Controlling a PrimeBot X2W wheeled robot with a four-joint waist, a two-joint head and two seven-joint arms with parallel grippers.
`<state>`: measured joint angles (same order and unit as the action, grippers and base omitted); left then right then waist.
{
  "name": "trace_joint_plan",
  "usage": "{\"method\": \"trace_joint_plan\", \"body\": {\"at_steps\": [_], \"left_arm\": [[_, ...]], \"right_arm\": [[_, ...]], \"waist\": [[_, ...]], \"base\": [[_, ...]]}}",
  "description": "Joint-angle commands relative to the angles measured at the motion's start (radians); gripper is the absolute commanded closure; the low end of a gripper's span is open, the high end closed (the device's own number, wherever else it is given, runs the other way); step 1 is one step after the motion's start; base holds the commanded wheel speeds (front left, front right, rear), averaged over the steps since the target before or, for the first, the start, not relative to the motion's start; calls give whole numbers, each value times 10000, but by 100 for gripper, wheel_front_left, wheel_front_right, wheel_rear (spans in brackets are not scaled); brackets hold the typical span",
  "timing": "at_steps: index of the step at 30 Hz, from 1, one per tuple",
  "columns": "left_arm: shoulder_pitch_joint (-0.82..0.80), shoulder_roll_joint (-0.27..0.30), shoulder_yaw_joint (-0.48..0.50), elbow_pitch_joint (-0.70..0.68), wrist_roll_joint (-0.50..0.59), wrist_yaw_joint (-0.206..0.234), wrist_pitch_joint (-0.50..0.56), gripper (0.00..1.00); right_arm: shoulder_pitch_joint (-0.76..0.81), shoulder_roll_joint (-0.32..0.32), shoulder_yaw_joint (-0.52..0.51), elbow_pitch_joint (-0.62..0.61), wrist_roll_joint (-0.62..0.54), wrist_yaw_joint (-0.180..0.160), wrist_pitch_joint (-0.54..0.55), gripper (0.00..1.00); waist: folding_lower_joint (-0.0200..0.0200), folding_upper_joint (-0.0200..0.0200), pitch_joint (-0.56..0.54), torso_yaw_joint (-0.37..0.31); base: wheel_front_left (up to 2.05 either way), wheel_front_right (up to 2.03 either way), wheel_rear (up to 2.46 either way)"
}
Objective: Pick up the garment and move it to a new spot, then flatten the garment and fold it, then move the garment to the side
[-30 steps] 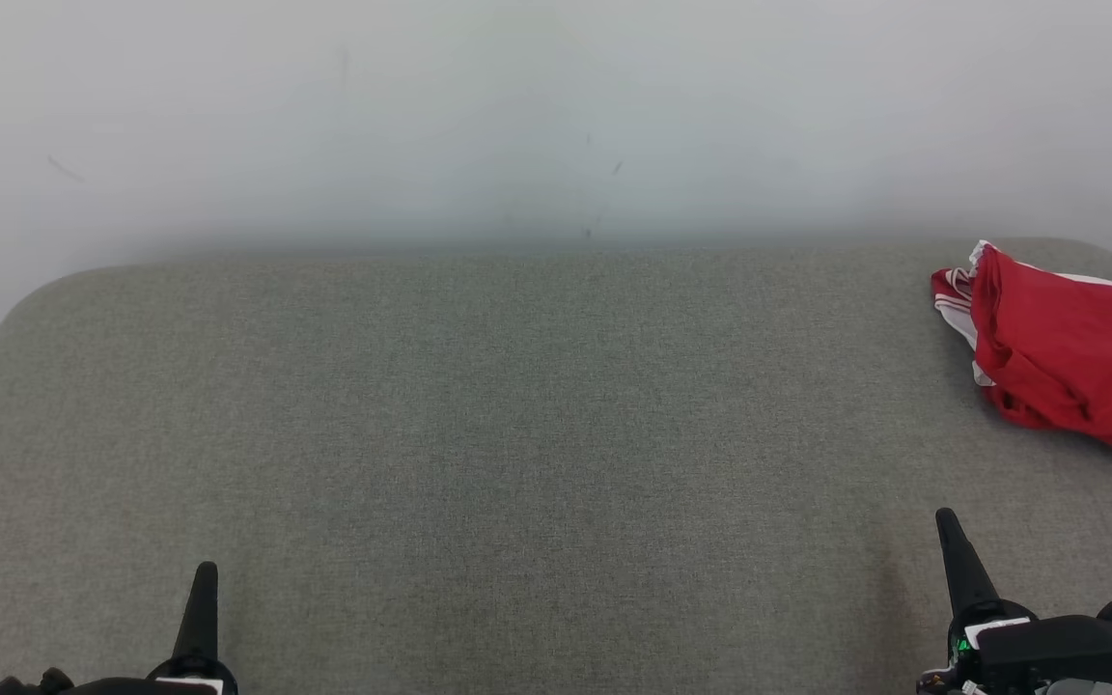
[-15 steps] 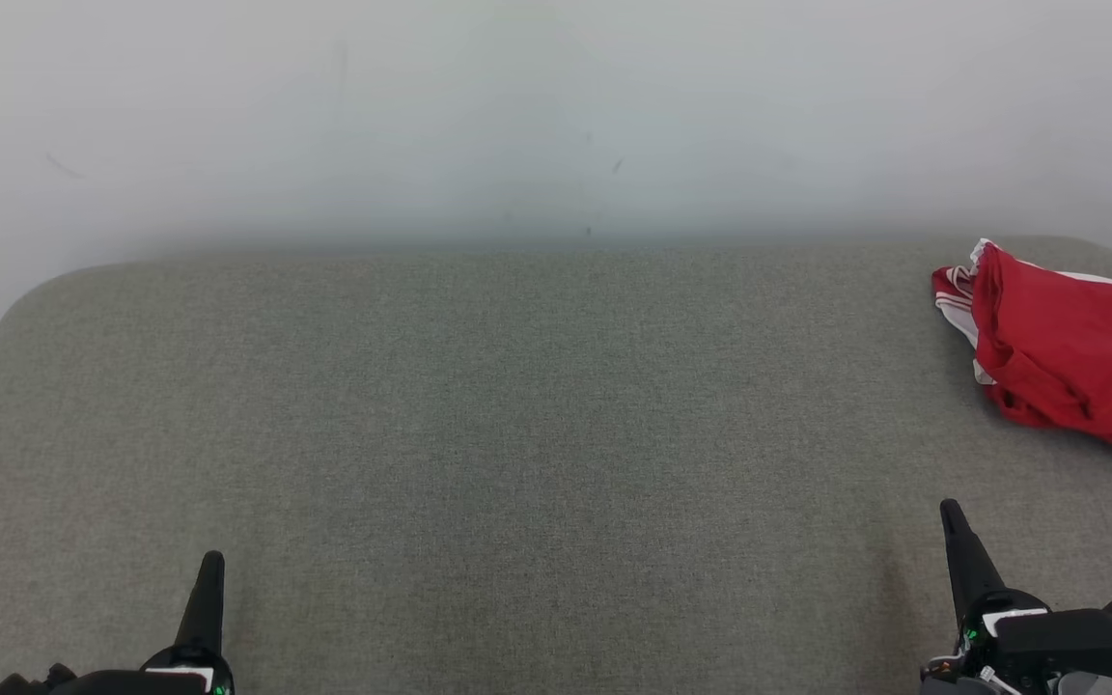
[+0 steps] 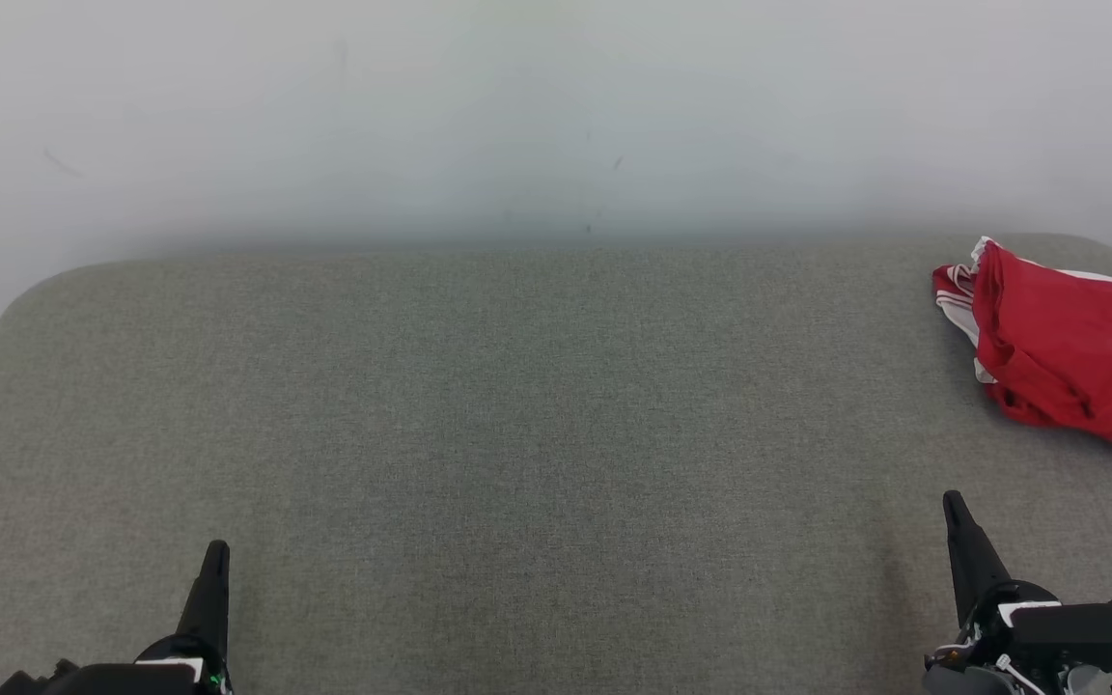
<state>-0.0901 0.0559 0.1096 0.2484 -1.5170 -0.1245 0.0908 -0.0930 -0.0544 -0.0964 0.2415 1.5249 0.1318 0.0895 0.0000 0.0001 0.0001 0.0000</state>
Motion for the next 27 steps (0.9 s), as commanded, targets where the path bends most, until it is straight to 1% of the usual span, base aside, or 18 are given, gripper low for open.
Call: {"method": "trace_joint_plan", "body": {"at_steps": [1, 12, 27], "left_arm": [[-169, -18, 36, -51, -238, -93, 80, 100], [-244, -77, 66, -42, -1013, -75, 276, 100], [-236, -73, 61, -43, -978, -75, 256, 100]], "right_arm": [[-102, -44, -42, -6, 237, -19, 63, 100], [-192, -34, -125, 36, 984, -21, 220, 100], [-180, -16, -136, 35, 923, -21, 216, 100]], "waist": [[0, -1, 3, 0], [0, -1, 30, 0], [0, -1, 30, 0]], "base": [[0, 0, 0], [0, 0, 0], [0, 0, 0]]}}
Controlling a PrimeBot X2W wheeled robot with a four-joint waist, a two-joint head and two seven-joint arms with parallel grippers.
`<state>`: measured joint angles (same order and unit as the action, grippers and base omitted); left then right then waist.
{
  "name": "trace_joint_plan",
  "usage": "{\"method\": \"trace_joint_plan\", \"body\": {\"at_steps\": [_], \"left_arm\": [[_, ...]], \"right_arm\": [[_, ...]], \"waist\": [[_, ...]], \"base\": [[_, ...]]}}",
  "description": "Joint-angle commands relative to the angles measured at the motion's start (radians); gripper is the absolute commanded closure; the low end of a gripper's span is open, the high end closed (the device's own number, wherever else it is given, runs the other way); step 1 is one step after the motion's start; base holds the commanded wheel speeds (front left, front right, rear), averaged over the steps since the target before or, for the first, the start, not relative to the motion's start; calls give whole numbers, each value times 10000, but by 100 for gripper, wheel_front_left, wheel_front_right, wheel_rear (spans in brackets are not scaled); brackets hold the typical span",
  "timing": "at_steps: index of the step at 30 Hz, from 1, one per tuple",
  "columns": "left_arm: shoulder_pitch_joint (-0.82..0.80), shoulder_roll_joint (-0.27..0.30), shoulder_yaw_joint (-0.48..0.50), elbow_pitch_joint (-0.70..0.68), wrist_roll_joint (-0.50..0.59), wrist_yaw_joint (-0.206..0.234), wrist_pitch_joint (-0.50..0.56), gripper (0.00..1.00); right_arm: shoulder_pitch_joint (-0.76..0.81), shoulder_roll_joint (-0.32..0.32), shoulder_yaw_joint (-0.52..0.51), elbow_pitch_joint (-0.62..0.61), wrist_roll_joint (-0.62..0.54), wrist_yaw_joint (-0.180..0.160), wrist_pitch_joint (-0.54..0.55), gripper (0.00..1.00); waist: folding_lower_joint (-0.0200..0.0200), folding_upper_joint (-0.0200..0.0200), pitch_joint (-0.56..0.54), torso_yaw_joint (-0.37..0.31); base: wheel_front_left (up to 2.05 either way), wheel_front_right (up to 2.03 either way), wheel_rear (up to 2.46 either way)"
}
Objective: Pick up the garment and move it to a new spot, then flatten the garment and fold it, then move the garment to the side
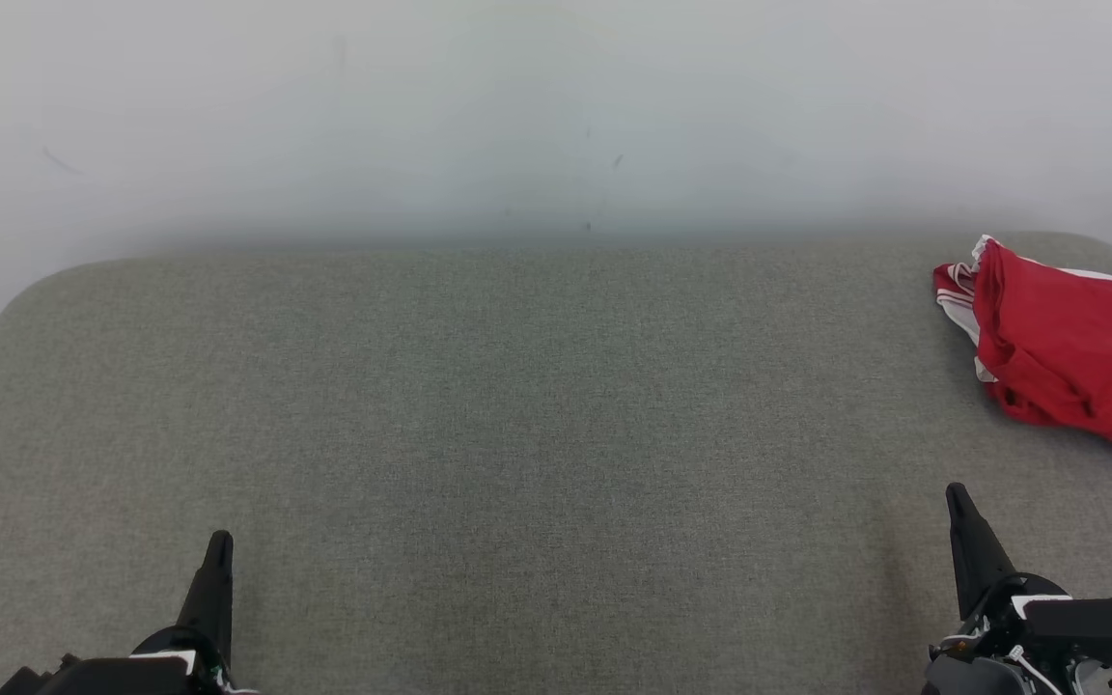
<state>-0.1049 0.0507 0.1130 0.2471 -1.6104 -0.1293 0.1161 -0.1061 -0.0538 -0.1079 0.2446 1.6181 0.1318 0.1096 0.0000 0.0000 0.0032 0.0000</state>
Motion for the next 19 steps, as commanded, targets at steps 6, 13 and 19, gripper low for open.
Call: {"method": "trace_joint_plan", "body": {"at_steps": [6, 13, 19], "left_arm": [[-86, -21, 26, -30, -44, -27, 2, 100], [-84, -21, 27, -29, -43, -27, 2, 100], [-83, -21, 26, -31, -44, -27, 1, 100]], "right_arm": [[-49, -16, -25, 4, -16, -21, 22, 100], [-50, -11, -30, 3, -24, -21, 28, 100], [-50, -5, -34, 2, -30, -21, 26, 100]], "waist": [[0, 0, -1, 0], [0, 0, -1, 0], [0, 0, -1, 0]], "base": [[0, 0, 0], [0, 0, 0], [0, 0, 0]]}}
